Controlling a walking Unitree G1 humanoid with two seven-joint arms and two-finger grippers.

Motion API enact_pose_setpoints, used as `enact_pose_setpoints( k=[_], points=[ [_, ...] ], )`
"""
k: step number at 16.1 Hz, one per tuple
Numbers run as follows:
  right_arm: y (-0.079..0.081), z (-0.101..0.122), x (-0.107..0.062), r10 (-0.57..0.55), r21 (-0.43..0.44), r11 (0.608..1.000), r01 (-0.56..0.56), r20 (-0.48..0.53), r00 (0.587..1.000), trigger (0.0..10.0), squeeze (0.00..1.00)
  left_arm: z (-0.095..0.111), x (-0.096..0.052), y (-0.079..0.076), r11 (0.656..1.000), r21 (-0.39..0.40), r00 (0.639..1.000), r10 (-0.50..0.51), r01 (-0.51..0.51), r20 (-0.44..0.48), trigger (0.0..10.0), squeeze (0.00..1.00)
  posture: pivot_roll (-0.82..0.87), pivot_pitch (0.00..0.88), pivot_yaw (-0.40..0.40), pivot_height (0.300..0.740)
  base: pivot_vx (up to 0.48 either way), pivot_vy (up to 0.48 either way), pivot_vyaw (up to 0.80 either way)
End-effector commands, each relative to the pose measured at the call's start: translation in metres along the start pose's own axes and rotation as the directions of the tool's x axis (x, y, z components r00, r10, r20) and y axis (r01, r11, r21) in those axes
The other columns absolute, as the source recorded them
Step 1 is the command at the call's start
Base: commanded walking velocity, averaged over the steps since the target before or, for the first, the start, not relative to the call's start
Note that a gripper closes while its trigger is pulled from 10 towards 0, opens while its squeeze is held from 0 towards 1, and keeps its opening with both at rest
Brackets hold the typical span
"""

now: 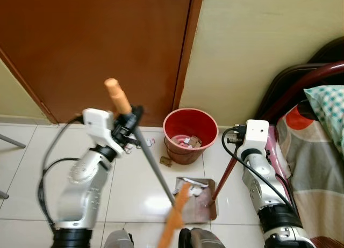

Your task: Sweep floor

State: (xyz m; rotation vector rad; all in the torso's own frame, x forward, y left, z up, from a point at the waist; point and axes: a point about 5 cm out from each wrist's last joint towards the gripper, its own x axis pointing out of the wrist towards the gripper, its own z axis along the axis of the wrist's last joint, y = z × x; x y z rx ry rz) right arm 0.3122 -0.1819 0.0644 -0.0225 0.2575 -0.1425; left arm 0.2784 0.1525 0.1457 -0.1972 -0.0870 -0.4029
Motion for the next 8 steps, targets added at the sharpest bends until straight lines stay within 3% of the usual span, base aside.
enact_pose_setpoints(
  k=[1, 5, 8],
  points=[
    [-0.004, -0.004, -0.002, 0.002, 0.006, 1.000, -0.002, -0.026, 1.000, 10.0, 0.00, 0.027, 0.003, 0.003, 0.998, 0.054, 0.996, 0.016, -0.021, 0.088, 10.0, 0.00, 0.07, 0.147, -0.078, 0.740, 0.000, 0.000, 0.00],
    [-0.002, -0.005, -0.003, 0.032, 0.003, 0.999, -0.032, -0.045, 0.998, 10.0, 0.00, 0.050, -0.002, 0.008, 0.996, 0.073, 0.989, 0.044, -0.054, 0.139, 10.0, 0.00, 0.08, 0.156, -0.082, 0.740, 0.000, 0.000, 0.00],
    [-0.003, -0.005, -0.002, 0.045, 0.012, 0.999, -0.044, -0.051, 0.998, 10.0, 0.00, 0.042, -0.009, 0.009, 0.995, 0.076, 0.993, 0.063, -0.071, 0.099, 10.0, 0.00, 0.08, 0.167, -0.082, 0.740, 0.000, 0.000, 0.00]
  ],
)
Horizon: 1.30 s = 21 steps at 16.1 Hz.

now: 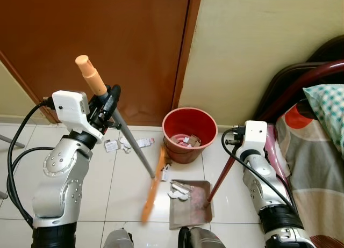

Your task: Sweep floor

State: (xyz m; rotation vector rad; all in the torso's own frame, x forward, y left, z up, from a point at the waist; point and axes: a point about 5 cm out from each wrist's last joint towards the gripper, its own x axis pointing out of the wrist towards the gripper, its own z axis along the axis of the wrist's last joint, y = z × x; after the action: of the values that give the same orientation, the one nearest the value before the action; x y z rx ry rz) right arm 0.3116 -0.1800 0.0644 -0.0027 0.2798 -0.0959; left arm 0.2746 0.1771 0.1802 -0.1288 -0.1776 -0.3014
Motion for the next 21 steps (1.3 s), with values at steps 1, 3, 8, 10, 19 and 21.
enact_pose_setpoints(
  k=[1, 3, 8, 10, 19, 21],
  points=[
    [-0.005, -0.005, -0.002, -0.002, 0.002, 1.000, 0.002, -0.028, 1.000, 10.0, 0.00, -0.002, -0.004, -0.004, 1.000, 0.004, 1.000, -0.019, 0.019, -0.008, 10.0, 0.00, 0.08, 0.165, -0.083, 0.740, 0.000, 0.000, 0.00],
    [-0.004, -0.002, -0.006, 0.041, -0.029, 0.999, -0.041, -0.008, 0.999, 10.0, 0.00, -0.017, -0.014, 0.003, 0.998, 0.054, 0.997, 0.016, -0.012, -0.074, 10.0, 0.00, 0.06, 0.166, -0.080, 0.740, 0.000, 0.000, 0.00],
    [0.009, 0.004, -0.020, 0.181, -0.187, 0.968, -0.166, 0.065, 0.981, 10.0, 0.00, -0.068, -0.045, 0.017, 0.986, 0.165, 0.961, 0.075, -0.031, -0.268, 10.0, 0.00, 0.04, 0.137, -0.072, 0.740, 0.000, 0.000, 0.00],
    [0.009, 0.009, -0.020, 0.168, -0.134, 0.979, -0.152, 0.113, 0.979, 10.0, 0.00, -0.080, -0.047, 0.018, 0.988, 0.150, 0.950, 0.085, -0.041, -0.299, 10.0, 0.00, 0.03, 0.117, -0.061, 0.740, 0.000, 0.000, 0.00],
    [0.001, 0.007, -0.019, 0.090, -0.037, 0.996, -0.086, 0.115, 0.989, 10.0, 0.00, -0.047, 0.004, 0.044, 0.966, 0.210, 0.980, 0.174, -0.151, -0.097, 10.0, 0.00, 0.03, 0.080, -0.049, 0.740, 0.000, 0.000, 0.00],
    [0.005, 0.008, -0.017, 0.095, -0.032, 0.995, -0.092, 0.117, 0.988, 10.0, 0.00, -0.056, 0.014, 0.042, 0.966, 0.240, 0.987, 0.123, -0.096, -0.099, 10.0, 0.00, 0.03, 0.074, -0.054, 0.740, 0.000, 0.000, 0.00]
  ],
)
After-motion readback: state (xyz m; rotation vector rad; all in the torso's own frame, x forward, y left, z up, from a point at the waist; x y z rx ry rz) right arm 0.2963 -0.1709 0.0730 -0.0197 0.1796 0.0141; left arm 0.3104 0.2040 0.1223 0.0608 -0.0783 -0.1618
